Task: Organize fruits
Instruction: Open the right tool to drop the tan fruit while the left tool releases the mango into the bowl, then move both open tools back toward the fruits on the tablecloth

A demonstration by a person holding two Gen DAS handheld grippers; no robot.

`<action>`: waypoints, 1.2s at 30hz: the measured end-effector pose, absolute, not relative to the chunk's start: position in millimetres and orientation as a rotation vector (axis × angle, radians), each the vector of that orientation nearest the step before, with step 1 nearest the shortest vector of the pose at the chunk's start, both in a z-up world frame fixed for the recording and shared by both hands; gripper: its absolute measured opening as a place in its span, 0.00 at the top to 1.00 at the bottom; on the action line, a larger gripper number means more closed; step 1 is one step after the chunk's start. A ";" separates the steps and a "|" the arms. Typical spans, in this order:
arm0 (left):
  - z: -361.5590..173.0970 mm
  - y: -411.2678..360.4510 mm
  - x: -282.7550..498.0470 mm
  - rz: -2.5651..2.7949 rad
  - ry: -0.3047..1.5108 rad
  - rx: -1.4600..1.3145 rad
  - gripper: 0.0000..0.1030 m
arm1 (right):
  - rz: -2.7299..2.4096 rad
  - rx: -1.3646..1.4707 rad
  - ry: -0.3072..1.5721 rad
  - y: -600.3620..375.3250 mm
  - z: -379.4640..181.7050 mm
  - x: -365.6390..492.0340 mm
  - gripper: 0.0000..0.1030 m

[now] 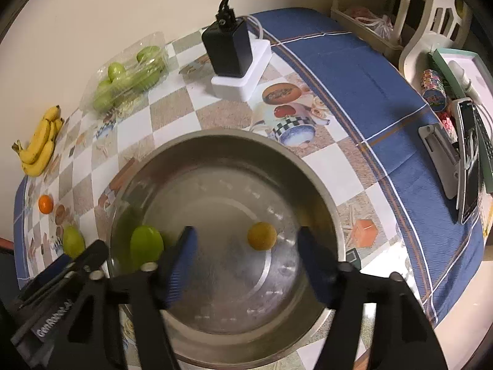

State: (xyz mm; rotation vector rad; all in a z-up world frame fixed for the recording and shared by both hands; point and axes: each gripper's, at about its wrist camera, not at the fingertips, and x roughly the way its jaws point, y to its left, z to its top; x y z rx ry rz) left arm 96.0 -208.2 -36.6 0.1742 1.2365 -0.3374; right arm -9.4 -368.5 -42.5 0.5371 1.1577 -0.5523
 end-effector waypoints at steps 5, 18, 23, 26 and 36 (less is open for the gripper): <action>-37.0 -185.7 98.7 -0.272 1.209 0.160 0.03 | -0.543 0.514 1.171 -364.6 -46.7 -5.1 0.16; -43.1 -150.7 95.1 -0.215 1.116 0.196 0.00 | -0.504 0.430 1.193 -341.3 -54.1 8.5 0.07; -39.9 -136.2 95.1 -0.206 1.084 0.166 0.00 | -0.478 0.425 1.172 -331.9 -52.2 11.8 0.07; -34.6 -128.5 95.2 -0.206 1.063 0.150 0.00 | -0.465 0.426 1.162 -326.9 -53.4 13.7 0.07; -27.8 -104.7 100.3 -0.196 1.082 0.119 0.00 | -0.479 0.482 1.145 -321.5 -61.0 11.2 0.07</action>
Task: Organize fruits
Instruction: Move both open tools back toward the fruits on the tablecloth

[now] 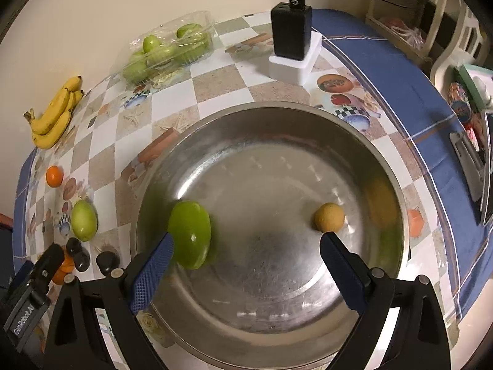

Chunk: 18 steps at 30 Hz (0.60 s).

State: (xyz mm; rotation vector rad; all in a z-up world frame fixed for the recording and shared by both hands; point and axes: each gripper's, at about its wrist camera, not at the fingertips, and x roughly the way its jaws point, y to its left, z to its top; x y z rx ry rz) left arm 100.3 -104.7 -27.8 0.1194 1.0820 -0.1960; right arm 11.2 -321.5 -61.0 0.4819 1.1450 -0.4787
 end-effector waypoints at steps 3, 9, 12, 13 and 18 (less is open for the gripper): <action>-25.9 -98.4 101.2 -0.176 1.077 0.112 0.00 | -0.481 0.495 1.136 -320.6 -61.1 9.7 0.07; -21.0 -83.3 105.2 -0.172 1.083 0.044 0.00 | -0.462 0.521 1.133 -313.0 -60.2 11.6 0.07; -19.3 -75.0 107.9 -0.179 1.090 0.005 0.00 | -0.463 0.509 1.127 -305.2 -55.5 13.3 0.07; -18.1 -71.1 108.9 -0.171 1.090 -0.004 0.00 | -0.459 0.502 1.138 -302.9 -54.5 14.6 0.07; -16.4 -55.7 114.7 -0.125 1.094 -0.010 0.00 | -0.406 0.520 1.107 -288.3 -46.9 19.6 0.07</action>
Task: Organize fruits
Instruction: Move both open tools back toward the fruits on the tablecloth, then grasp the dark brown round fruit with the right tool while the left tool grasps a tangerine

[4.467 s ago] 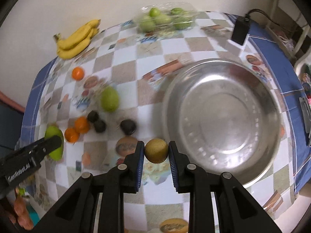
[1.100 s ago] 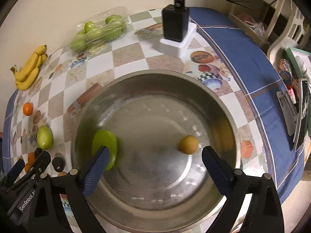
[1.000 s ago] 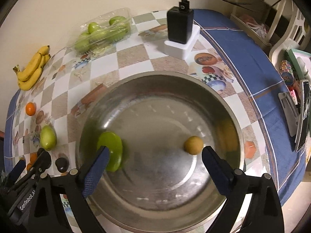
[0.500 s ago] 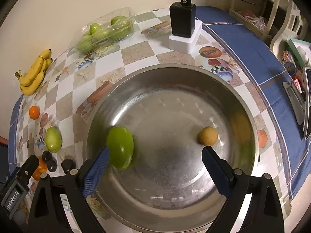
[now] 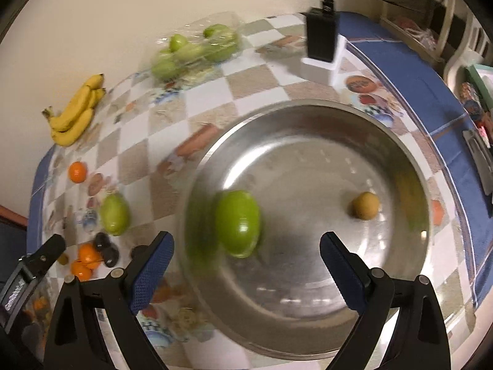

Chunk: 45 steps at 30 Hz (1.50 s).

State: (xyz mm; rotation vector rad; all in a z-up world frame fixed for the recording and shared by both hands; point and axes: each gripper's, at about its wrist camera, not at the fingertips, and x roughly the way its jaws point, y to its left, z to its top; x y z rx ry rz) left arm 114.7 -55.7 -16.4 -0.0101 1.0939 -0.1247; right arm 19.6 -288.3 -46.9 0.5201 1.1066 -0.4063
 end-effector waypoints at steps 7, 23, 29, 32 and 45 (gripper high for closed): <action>-10.2 -26.9 120.9 -0.064 1.070 -0.005 0.00 | -0.259 0.465 1.102 -241.1 -36.5 44.1 0.07; -14.2 22.1 131.0 -0.072 1.022 -0.107 0.00 | -0.121 0.373 1.162 -183.4 -48.4 78.8 0.11; -34.0 18.0 133.4 -0.104 1.125 -0.115 0.01 | -0.098 0.386 1.226 -184.3 -66.5 82.6 0.35; -44.5 17.8 133.7 -0.117 1.169 -0.149 0.08 | -0.105 0.371 1.244 -183.8 -73.4 83.8 0.44; -66.9 12.6 133.7 -0.137 1.271 -0.198 0.32 | -0.116 0.404 1.282 -190.2 -90.1 85.8 0.55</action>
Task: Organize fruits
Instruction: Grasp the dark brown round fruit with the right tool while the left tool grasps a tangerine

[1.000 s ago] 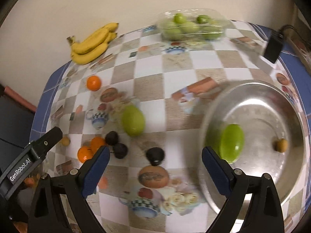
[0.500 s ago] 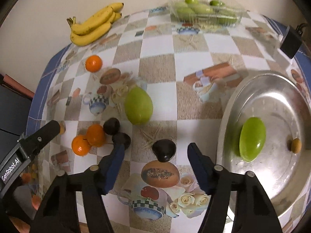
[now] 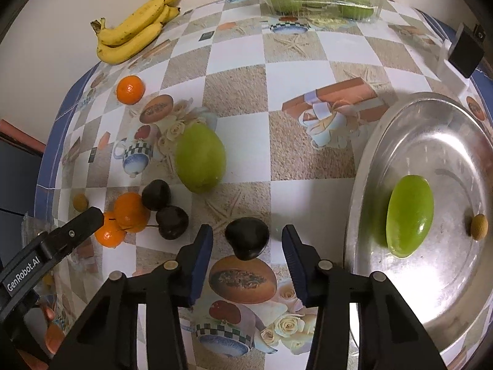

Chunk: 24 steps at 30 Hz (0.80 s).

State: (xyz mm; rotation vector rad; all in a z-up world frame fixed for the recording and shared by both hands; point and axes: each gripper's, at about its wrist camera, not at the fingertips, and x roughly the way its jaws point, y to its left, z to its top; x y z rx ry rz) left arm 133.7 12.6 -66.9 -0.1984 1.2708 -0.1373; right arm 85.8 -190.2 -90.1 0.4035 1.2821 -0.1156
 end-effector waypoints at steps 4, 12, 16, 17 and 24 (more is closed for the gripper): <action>-72.0 12.1 133.8 -0.140 1.292 -0.210 0.43 | -0.117 0.405 1.283 -190.4 -92.0 86.3 0.56; -72.2 14.2 133.6 -0.135 1.302 -0.227 0.47 | -0.109 0.396 1.287 -187.9 -93.0 88.1 0.66; -71.4 18.8 132.6 -0.127 1.309 -0.242 0.49 | -0.106 0.397 1.287 -186.9 -93.3 88.8 0.68; -71.2 18.3 132.3 -0.127 1.310 -0.239 0.49 | -0.108 0.397 1.287 -187.3 -93.3 88.6 0.69; -70.5 24.0 131.8 -0.106 1.321 -0.259 0.49 | -0.107 0.420 1.285 -190.4 -93.3 86.9 0.70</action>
